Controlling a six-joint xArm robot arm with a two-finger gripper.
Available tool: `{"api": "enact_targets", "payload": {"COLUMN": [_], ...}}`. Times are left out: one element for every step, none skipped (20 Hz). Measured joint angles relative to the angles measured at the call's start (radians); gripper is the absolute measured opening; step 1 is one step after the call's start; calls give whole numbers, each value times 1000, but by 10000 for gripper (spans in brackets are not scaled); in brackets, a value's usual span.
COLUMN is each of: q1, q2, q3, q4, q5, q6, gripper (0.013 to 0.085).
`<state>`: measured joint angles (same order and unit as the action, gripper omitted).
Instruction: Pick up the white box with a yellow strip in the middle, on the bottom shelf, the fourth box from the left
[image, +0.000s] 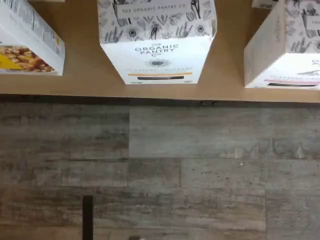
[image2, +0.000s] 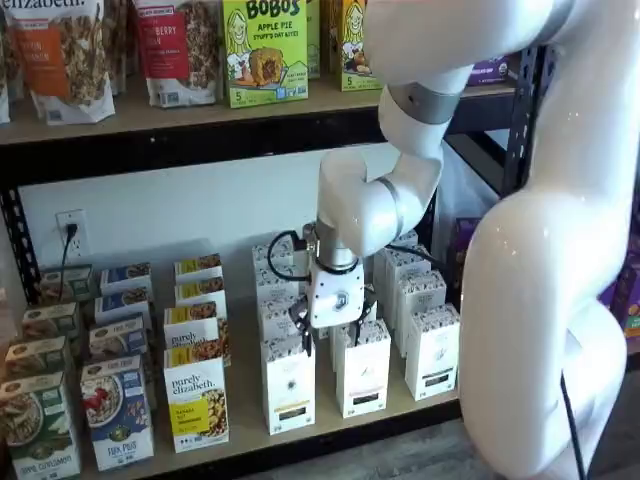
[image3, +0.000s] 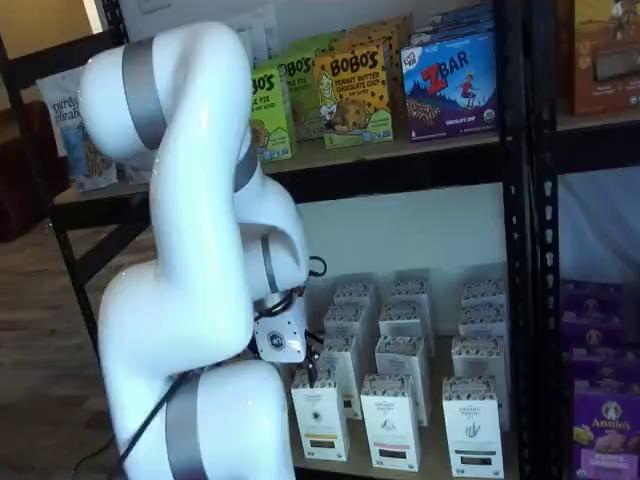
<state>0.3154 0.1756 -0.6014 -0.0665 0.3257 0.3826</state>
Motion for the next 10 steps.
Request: {"api": "enact_targets", "payload": {"q1": [0, 0, 0, 0, 0, 0, 0, -1, -1, -2], "q2": [16, 33, 50, 64, 79, 91, 106, 117, 130, 148], "q3": [-9, -17, -26, -33, -40, -47, -57, -64, -73, -85], "q4": [-2, -3, 4, 8, 15, 17, 17, 18, 18, 14], "q5": [-6, -14, -24, -32, -42, -48, -56, -62, -71, -81], "q6": [2, 3, -3, -8, -14, -16, -17, -18, -18, -16], "gripper": [850, 850, 850, 850, 850, 850, 850, 850, 850, 850]}}
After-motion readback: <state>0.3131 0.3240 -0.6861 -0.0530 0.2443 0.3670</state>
